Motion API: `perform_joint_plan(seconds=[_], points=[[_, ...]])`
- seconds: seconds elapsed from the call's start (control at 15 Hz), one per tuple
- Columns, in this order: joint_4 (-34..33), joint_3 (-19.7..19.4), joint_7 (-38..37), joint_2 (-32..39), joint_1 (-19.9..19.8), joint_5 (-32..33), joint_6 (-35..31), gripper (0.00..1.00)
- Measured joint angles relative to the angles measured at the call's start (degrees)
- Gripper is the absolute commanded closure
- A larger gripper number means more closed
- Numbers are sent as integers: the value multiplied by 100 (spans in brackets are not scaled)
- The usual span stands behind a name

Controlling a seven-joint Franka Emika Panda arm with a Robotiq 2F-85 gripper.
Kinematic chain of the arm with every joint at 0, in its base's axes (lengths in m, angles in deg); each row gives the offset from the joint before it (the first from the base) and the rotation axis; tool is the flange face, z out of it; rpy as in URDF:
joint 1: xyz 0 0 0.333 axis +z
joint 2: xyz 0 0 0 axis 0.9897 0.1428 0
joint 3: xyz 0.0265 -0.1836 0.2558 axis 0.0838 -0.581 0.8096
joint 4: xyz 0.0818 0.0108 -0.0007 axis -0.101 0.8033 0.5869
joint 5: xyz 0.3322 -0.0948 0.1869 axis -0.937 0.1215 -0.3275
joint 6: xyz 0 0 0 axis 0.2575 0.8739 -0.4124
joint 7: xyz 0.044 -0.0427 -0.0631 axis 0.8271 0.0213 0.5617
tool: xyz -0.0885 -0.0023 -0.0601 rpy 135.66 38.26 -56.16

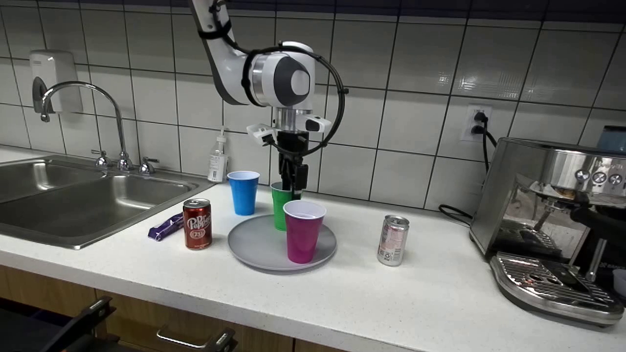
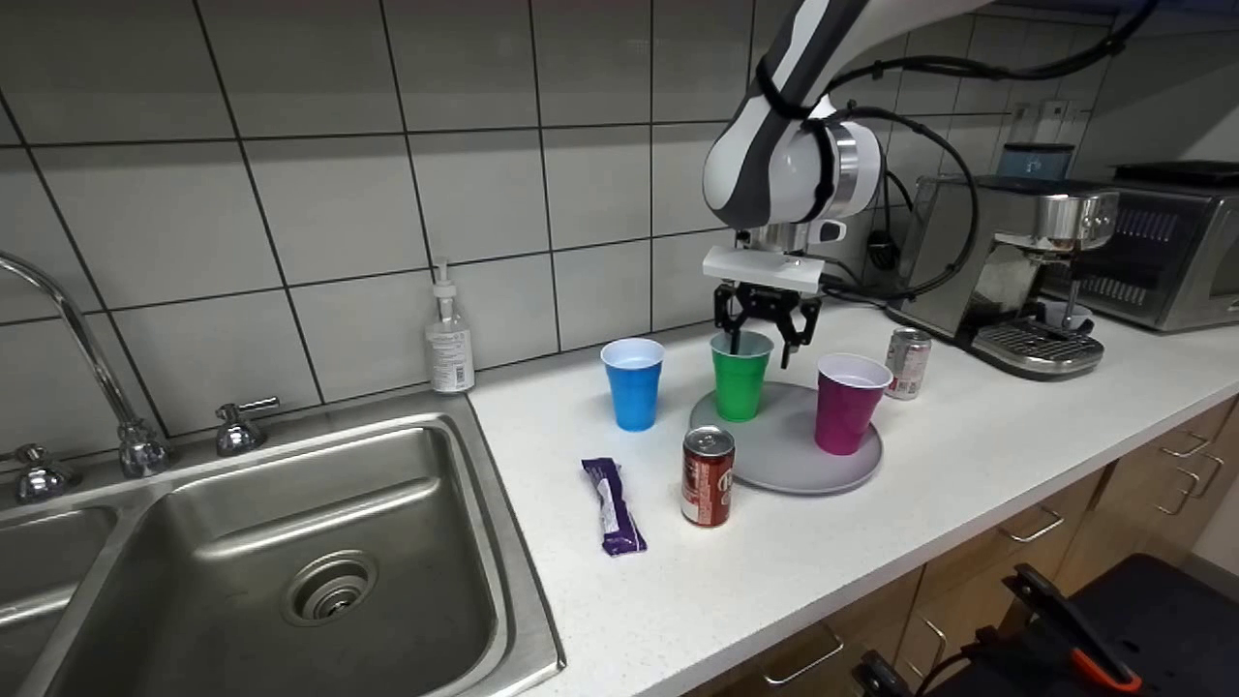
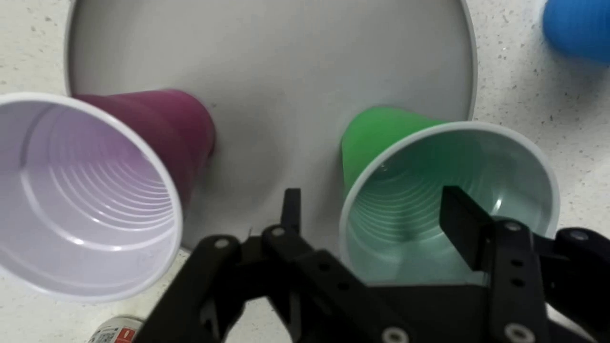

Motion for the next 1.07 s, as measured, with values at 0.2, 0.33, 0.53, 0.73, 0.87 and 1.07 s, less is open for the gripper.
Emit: perform_joint_plan(seconds=[0.2,0.33,0.53,0.73,0.87,1.07], points=[[14,1,0,-94,0,0,0,0],[18,6,0,-165,2,1,0,0],[23,25,0,-276,16,1,0,0],[26,72,0,-369,43,0,0,0],[26,106,0,-409,82,0,0,0],[20,173,-4,-435,154,-1,0,0]])
